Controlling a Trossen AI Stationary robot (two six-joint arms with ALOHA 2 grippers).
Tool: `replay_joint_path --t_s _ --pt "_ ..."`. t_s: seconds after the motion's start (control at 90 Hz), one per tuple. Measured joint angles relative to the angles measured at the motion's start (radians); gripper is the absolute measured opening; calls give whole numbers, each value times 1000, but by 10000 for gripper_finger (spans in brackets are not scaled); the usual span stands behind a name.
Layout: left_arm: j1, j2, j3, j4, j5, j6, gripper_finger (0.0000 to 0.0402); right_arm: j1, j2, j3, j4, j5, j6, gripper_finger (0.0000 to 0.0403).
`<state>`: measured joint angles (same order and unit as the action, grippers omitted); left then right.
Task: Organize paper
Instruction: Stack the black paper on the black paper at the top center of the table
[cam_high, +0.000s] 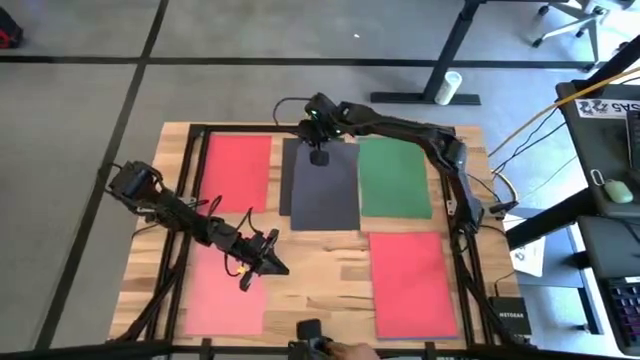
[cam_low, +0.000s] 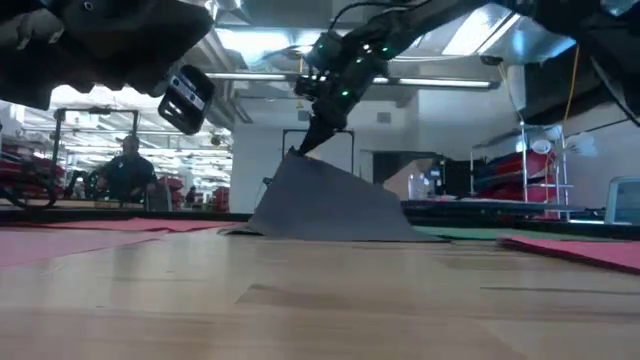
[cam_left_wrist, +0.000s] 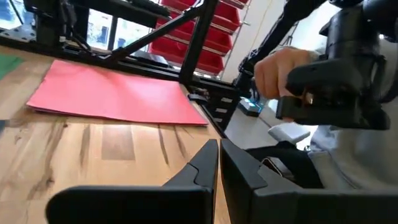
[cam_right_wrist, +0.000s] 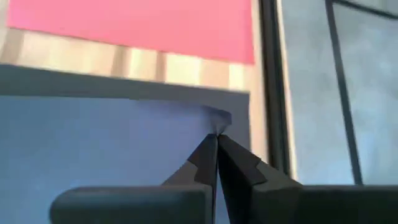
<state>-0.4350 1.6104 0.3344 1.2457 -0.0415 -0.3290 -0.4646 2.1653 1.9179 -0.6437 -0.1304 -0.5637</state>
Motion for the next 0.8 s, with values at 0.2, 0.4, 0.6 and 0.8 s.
replay_joint_path --t_s 0.2,0.4,0.6,0.8 --pt "0 0 0 0 -5 -8 0 -15 98 129 -17 -23 -17 0" --pt "1 0 -1 -2 -8 -7 0 -16 132 156 -12 -22 -32 0" --pt "1 0 -1 1 -10 -5 0 -16 132 156 28 -23 -50 0" --pt "2 0 -1 0 -14 -5 0 -15 131 156 82 -21 -71 0"
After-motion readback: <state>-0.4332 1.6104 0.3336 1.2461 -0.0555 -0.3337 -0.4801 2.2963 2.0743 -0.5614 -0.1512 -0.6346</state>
